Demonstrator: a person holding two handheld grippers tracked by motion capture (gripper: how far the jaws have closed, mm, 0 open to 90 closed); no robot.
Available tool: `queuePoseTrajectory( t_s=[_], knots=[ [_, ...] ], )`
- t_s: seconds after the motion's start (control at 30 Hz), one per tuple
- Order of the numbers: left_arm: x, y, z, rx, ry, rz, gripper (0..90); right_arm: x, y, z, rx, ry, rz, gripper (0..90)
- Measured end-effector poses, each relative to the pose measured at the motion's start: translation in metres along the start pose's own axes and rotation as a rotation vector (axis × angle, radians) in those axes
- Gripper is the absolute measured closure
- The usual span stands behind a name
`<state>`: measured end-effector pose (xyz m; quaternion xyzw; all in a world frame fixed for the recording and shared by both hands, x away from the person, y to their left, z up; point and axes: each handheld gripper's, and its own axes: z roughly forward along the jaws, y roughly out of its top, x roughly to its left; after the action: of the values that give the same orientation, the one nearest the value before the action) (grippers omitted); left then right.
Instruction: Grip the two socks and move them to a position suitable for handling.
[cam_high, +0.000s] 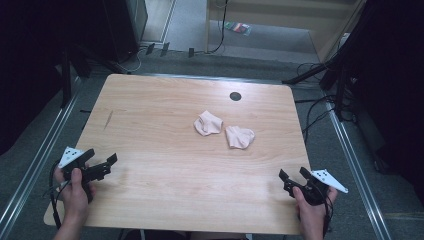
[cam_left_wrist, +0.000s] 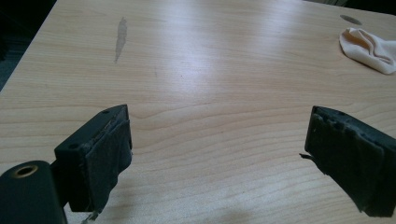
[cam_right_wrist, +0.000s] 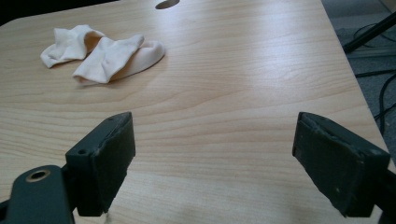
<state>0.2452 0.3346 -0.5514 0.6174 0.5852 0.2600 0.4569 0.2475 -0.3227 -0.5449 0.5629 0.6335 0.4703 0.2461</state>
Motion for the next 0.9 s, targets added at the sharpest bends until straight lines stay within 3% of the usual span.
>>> queuePoseTrajectory(
  t_s=[0.1,0.3,0.5,0.6,0.67,0.9],
  knots=[
    [0.000,0.000,0.000,0.006,-0.001,0.008,7.9,0.001,0.001,0.000,0.000,-0.006,-0.007,13.2],
    [-0.001,0.000,0.001,0.007,0.001,0.008,7.9,0.018,0.015,0.000,-0.008,-0.022,-0.050,13.1],
    [-0.001,0.001,0.001,0.013,0.001,0.017,7.9,0.039,0.032,0.007,0.008,0.009,-0.064,13.0],
    [-0.001,0.001,0.001,0.012,-0.002,0.010,7.9,0.059,0.044,0.013,0.021,0.057,-0.107,12.9],
    [-0.001,0.001,0.001,0.015,-0.001,0.011,7.9,0.063,0.047,0.014,0.021,0.067,-0.115,12.9],
    [0.000,0.001,0.001,0.017,-0.002,0.010,7.9,0.092,0.062,0.046,0.051,0.101,-0.153,16.9]
  ],
)
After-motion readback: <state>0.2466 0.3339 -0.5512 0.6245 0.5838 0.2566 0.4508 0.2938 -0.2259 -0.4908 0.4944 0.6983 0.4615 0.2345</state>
